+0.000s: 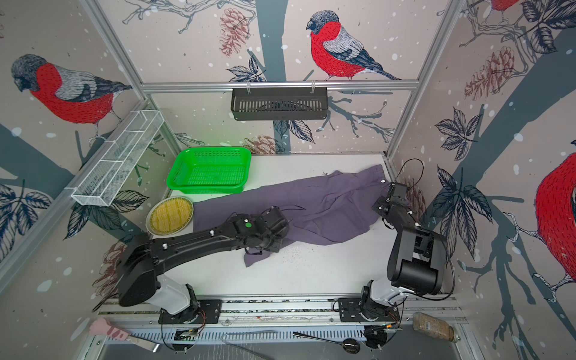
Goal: Fold and stack the trousers
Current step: Smooth out the trousers at the center of the table.
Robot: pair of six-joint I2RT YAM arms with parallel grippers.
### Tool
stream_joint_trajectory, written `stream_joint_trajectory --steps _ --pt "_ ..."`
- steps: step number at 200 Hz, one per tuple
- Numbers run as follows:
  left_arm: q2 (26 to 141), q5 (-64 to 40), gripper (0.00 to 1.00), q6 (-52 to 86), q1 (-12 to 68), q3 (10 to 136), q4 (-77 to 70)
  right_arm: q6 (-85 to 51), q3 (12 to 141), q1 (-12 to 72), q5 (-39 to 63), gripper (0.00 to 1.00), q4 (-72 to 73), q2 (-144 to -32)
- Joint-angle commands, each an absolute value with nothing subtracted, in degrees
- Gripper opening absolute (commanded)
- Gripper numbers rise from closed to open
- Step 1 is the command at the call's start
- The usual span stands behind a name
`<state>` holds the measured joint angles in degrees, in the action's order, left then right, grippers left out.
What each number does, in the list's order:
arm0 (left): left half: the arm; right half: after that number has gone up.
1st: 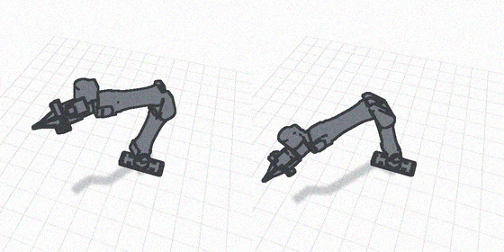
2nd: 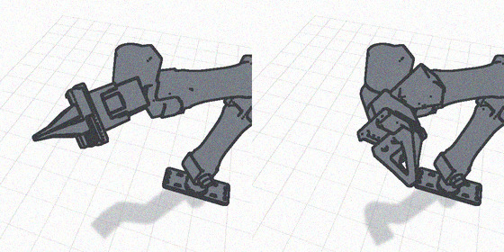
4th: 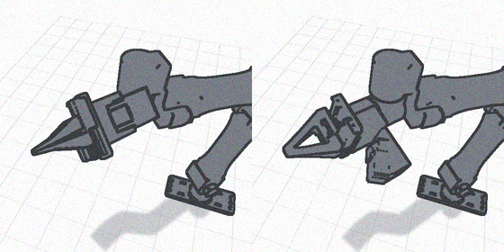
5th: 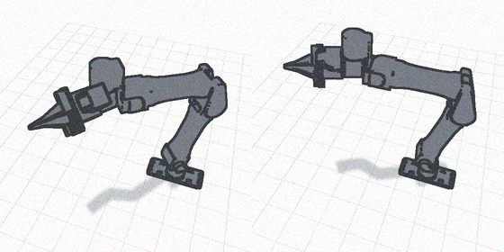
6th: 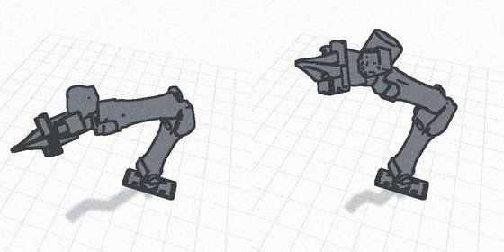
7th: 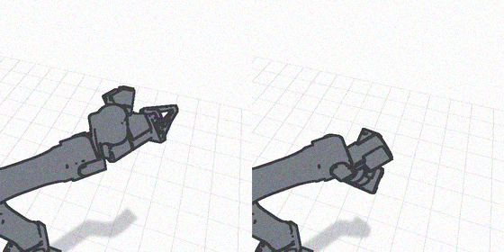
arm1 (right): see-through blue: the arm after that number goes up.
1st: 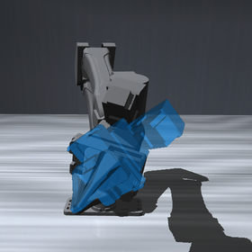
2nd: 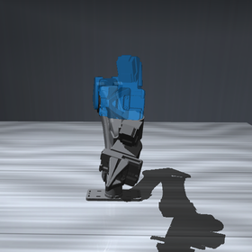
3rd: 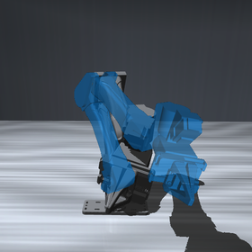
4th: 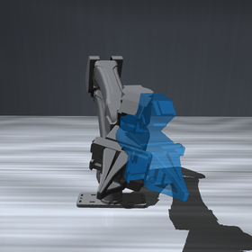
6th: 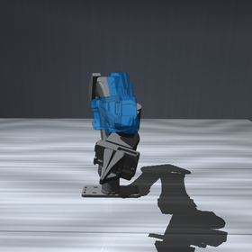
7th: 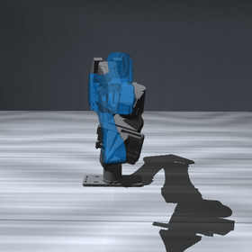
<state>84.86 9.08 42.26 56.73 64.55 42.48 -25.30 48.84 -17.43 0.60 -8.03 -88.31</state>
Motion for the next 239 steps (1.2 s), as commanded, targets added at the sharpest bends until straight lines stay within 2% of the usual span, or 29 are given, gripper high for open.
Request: stream_joint_trajectory --steps 1,21,52,83,109,158,182,239 --pt "77.2 10.6 0.0 46.2 51.8 59.1 48.2 -25.9 48.2 -17.6 -0.4 0.12 -7.4 -87.1" --pt "68.5 10.9 0.0 50.1 46.3 52.8 49.0 -26.3 46.8 -18.5 -1.2 0.13 -7.5 -85.1" --pt "54.3 17.2 0.0 53.6 36.5 47.5 51.2 -27.2 44.7 -20.2 -0.8 0.13 -6.6 -83.3" --pt "46.1 19.0 0.0 53.4 24.8 45.6 54.5 -27.7 44.4 -21.4 -0.5 0.13 -6.1 -82.5" --pt "43.3 18.9 0.0 54.9 18.6 43.5 55.6 -27.9 44.6 -21.6 -0.1 0.13 -6.2 -81.1" --pt "40.9 17.9 0.0 59.7 11.8 40.0 55.4 -29.0 43.7 -21.5 -0.9 0.14 -7.3 -77.0" --pt "39.9 11.7 0.0 59.9 6.4 35.2 52.9 -29.6 42.5 -21.4 -2.4 0.14 -7.5 -75.3" --pt "41.1 14.9 0.0 58.9 3.3 39.2 55.7 -32.6 40.3 -21.8 -8.7 0.14 -6.1 -73.2"
